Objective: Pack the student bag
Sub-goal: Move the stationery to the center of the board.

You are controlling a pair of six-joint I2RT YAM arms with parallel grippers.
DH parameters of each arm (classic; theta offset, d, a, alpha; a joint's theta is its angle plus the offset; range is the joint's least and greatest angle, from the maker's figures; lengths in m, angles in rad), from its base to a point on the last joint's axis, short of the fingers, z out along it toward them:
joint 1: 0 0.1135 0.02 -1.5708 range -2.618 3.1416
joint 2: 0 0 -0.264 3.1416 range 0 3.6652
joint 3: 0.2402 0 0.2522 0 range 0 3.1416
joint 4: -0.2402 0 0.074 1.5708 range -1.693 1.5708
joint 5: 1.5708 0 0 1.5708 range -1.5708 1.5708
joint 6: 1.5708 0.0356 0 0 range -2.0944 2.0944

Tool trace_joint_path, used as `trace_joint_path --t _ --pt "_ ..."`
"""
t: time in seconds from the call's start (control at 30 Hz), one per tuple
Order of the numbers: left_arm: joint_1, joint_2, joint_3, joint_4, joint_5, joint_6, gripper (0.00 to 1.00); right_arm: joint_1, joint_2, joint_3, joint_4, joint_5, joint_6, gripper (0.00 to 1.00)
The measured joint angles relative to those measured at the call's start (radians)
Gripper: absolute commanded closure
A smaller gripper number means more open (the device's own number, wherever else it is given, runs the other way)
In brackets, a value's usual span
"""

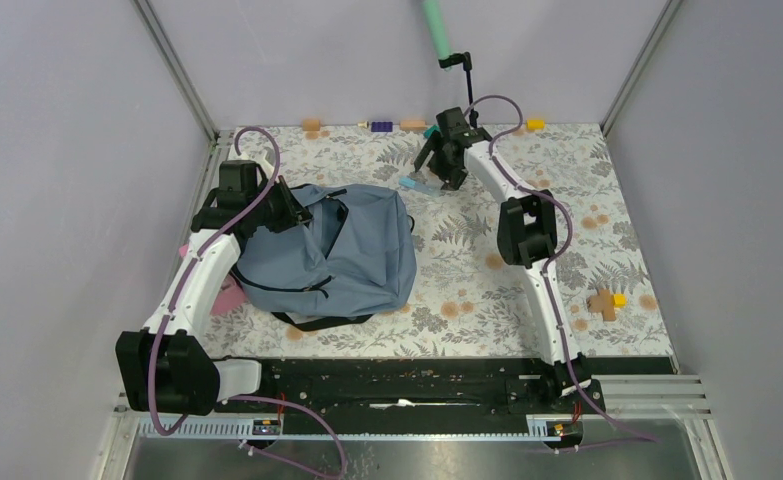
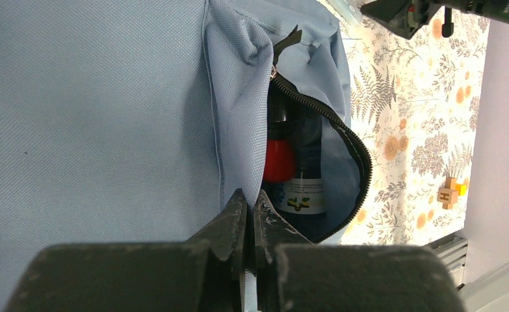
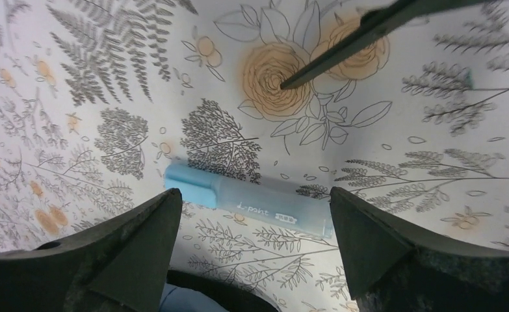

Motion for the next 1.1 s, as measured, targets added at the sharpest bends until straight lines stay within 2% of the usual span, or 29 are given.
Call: trace_joint_path --t 0.23,0.53,0.77,1.0,1.1 --pt "0.005 0.0 -0.003 0.006 0.009 -0.006 1.0 0.003 0.029 0.004 0.004 -0.058 0.052 0.11" --pt "0.011 0.0 -0.015 0.023 0.023 -0.014 1.0 0.032 0.014 -0.034 0.013 -0.097 0.031 0.15" --pt "0.011 0.0 -0.016 0.024 0.027 -0.016 1.0 0.106 -0.031 -0.086 -0.074 0.04 -0.032 0.23" --pt "0.012 0.0 -0.016 0.025 0.035 -0.02 1.0 0.144 -0.035 -0.086 -0.178 0.16 -0.106 0.45" --pt "0.013 0.0 -0.016 0.028 0.038 -0.023 1.0 0.151 -0.035 -0.086 -0.209 0.194 -0.134 0.45"
